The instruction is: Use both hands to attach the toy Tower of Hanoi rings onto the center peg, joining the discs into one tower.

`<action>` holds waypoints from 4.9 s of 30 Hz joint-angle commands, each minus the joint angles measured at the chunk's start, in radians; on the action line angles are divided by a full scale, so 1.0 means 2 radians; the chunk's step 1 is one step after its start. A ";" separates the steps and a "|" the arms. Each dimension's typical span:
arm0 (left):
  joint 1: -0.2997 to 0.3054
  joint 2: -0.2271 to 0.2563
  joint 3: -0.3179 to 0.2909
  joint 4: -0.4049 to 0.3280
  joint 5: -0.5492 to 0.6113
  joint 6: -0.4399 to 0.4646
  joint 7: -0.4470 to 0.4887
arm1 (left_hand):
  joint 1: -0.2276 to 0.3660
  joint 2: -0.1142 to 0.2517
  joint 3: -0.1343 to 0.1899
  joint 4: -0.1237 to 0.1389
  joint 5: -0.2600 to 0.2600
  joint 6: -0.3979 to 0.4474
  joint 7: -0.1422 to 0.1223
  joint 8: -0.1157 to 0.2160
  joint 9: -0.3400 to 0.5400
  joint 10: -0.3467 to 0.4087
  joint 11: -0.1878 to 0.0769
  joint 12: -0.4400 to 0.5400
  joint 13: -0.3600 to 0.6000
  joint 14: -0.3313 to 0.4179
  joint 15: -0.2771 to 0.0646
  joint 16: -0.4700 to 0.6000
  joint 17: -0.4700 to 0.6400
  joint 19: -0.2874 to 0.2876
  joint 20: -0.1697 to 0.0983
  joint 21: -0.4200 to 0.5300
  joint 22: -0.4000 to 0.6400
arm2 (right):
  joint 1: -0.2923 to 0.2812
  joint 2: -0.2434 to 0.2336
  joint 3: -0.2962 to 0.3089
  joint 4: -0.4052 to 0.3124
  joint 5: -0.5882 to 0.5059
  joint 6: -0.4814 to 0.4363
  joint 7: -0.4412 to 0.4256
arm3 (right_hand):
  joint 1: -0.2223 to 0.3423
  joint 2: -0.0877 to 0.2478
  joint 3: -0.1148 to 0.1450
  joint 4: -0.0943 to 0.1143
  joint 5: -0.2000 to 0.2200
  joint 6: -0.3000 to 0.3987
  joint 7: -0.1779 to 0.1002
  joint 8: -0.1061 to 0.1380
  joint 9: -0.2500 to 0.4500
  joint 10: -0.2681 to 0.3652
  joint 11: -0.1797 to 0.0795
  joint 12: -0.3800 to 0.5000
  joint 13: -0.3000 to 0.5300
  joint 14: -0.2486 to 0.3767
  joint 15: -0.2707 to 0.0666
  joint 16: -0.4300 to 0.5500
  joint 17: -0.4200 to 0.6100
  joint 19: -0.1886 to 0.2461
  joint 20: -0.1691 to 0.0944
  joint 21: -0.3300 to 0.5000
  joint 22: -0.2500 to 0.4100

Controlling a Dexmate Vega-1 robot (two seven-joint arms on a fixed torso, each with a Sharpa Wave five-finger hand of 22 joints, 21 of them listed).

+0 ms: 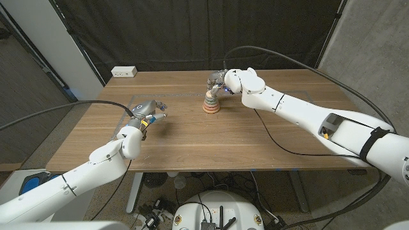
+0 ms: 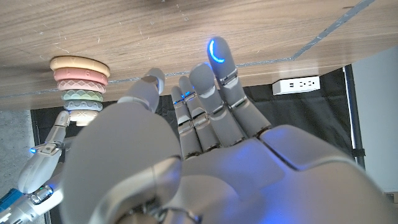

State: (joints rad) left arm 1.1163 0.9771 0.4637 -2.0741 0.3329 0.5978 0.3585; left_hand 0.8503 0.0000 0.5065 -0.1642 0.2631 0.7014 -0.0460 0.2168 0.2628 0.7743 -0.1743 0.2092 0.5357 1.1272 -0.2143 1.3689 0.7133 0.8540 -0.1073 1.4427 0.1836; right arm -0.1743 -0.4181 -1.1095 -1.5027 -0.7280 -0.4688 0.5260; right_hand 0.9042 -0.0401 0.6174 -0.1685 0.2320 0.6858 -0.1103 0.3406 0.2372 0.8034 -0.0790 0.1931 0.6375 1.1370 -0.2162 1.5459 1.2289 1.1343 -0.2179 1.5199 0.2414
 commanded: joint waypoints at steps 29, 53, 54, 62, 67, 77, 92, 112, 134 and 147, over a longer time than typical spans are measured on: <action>-0.011 -0.004 0.007 0.010 0.000 -0.007 -0.003 | -0.007 0.002 0.007 -0.001 0.000 0.014 0.002 -0.001 0.001 0.014 -0.002 0.002 0.004 -0.002 -0.002 0.003 -0.002 -0.004 -0.051 0.004 0.001 | 0.013 -0.017 -0.020 -0.016 -0.029 -0.001 0.050 | -0.039 -0.031 0.011 0.001 -0.004 -0.140 0.010 -0.039 0.019 -0.137 -0.028 -0.010 -0.002 -0.043 0.000 -0.013 0.002 -0.027 -0.002 -0.017 -0.009; -0.005 -0.003 0.002 0.006 -0.002 -0.007 0.002 | -0.008 0.003 0.009 -0.002 0.000 0.016 0.002 -0.002 0.002 0.018 -0.001 0.002 0.006 -0.002 -0.002 0.005 -0.003 -0.004 -0.051 0.005 0.001 | -0.042 -0.063 0.029 -0.099 -0.048 -0.021 0.015 | -0.048 -0.040 0.014 0.003 -0.013 -0.148 0.002 -0.046 0.017 -0.160 -0.031 -0.001 -0.015 -0.068 0.000 -0.030 -0.003 -0.041 -0.001 -0.023 -0.012; -0.005 -0.002 0.002 0.006 -0.003 -0.008 0.002 | -0.008 0.003 0.008 -0.002 0.000 0.016 0.002 -0.002 0.002 0.018 -0.002 0.002 0.006 -0.002 -0.002 0.004 -0.003 -0.004 -0.051 0.005 0.001 | -0.047 -0.067 0.031 -0.105 -0.051 -0.024 0.011 | -0.048 -0.039 0.014 0.003 -0.013 -0.146 0.003 -0.046 0.016 -0.159 -0.031 -0.001 -0.016 -0.068 0.000 -0.030 -0.002 -0.041 -0.001 -0.022 -0.011; -0.006 -0.003 0.001 0.011 -0.005 -0.015 0.002 | -0.008 0.002 0.009 -0.002 0.000 0.008 0.002 -0.005 0.002 0.009 0.000 -0.002 0.006 -0.002 -0.002 0.006 -0.002 -0.004 -0.051 0.005 0.001 | -0.086 -0.093 0.061 -0.153 -0.067 -0.045 -0.010 | -0.045 -0.035 0.017 0.003 -0.013 -0.133 0.004 -0.042 0.016 -0.146 -0.038 0.004 -0.020 -0.069 0.000 -0.030 -0.003 -0.044 -0.001 -0.022 -0.011; -0.008 -0.001 0.000 0.007 -0.005 -0.011 -0.002 | -0.008 0.001 0.010 -0.002 0.000 0.004 0.002 -0.006 0.002 0.006 -0.001 -0.003 0.006 -0.002 -0.002 0.007 -0.001 -0.005 -0.051 0.006 0.001 | -0.117 -0.110 0.085 -0.177 -0.063 -0.053 -0.034 | -0.043 -0.032 0.018 0.003 -0.014 -0.124 0.003 -0.038 0.016 -0.136 -0.037 0.007 -0.023 -0.070 0.000 -0.032 -0.004 -0.045 -0.001 -0.021 -0.011; -0.009 0.000 -0.001 -0.005 0.000 -0.003 -0.001 | -0.009 0.000 0.010 -0.002 0.000 -0.004 0.002 -0.008 0.002 -0.004 0.001 -0.005 0.004 -0.001 -0.002 0.008 -0.002 -0.004 -0.051 0.006 0.001 | -0.185 -0.142 0.134 -0.233 -0.065 -0.078 -0.088 | -0.040 -0.024 0.020 0.003 -0.013 -0.108 -0.001 -0.033 0.015 -0.116 -0.040 0.011 -0.027 -0.061 0.000 -0.024 0.000 -0.042 -0.001 -0.016 -0.009; -0.007 0.000 -0.017 -0.017 -0.002 0.007 0.004 | -0.007 -0.002 0.010 -0.003 0.000 -0.010 0.002 -0.008 0.002 -0.011 0.001 -0.005 0.004 -0.001 -0.002 0.008 -0.005 -0.003 -0.051 0.008 0.001 | -0.278 -0.178 0.203 -0.273 -0.015 -0.086 -0.180 | -0.039 -0.020 0.021 0.003 -0.011 -0.092 -0.003 -0.028 0.015 -0.101 -0.044 0.012 -0.032 -0.054 0.000 -0.018 0.000 -0.039 -0.001 -0.011 -0.008; -0.020 -0.054 -0.015 0.027 -0.008 -0.054 0.059 | -0.012 -0.011 0.004 0.000 -0.003 -0.006 0.002 -0.004 0.001 -0.007 0.000 -0.002 0.000 0.005 -0.002 0.015 0.000 0.001 -0.051 0.010 0.001 | -0.396 -0.240 0.289 -0.290 0.077 -0.059 -0.320 | -0.035 -0.014 0.023 0.002 -0.010 -0.072 -0.005 -0.022 0.013 -0.087 -0.042 0.012 -0.038 -0.045 0.000 -0.010 0.001 -0.035 0.000 -0.004 -0.004; -0.042 -0.063 0.014 0.057 -0.002 -0.065 0.035 | -0.010 -0.007 0.008 -0.001 -0.002 -0.029 0.003 -0.009 -0.001 -0.034 0.004 -0.007 -0.004 0.000 -0.002 0.010 -0.004 -0.001 -0.051 0.008 0.001 | -0.442 -0.230 0.294 -0.265 0.104 -0.073 -0.420 | -0.034 -0.009 0.024 0.002 -0.009 -0.053 -0.012 -0.016 0.012 -0.071 -0.045 0.010 -0.043 -0.038 0.001 -0.004 0.001 -0.034 0.000 0.002 -0.001; -0.045 -0.066 0.022 0.054 0.000 -0.061 0.030 | -0.013 -0.010 0.006 -0.001 -0.002 -0.036 0.003 -0.008 -0.003 -0.040 0.004 -0.005 -0.008 0.001 -0.002 0.011 -0.004 -0.001 -0.051 0.007 0.001 | -0.454 -0.232 0.296 -0.265 0.114 -0.068 -0.453 | -0.035 -0.008 0.023 0.003 -0.009 -0.056 -0.009 -0.017 0.011 -0.072 -0.045 0.009 -0.042 -0.039 0.001 -0.004 0.001 -0.037 0.000 0.002 -0.002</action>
State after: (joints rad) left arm 1.0308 0.8496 0.4973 -1.9711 0.3372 0.4824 0.4297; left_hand 0.8241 -0.0077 0.5160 -0.1684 0.2581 0.6365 -0.0428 0.2013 0.2553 0.6998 -0.1626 0.1957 0.5188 1.1307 -0.2145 1.3892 0.7039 0.8524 -0.1089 1.4542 0.1812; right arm -1.0595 -0.8741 -0.5181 -2.0291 -0.5140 -0.6027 -0.3327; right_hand 0.8371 -0.0627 0.6562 -0.1624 0.2057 0.5731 -0.1334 0.3012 0.2600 0.6537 -0.1714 0.2109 0.5513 1.0497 -0.1750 1.5326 1.2294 1.0575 -0.1770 1.5201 0.2348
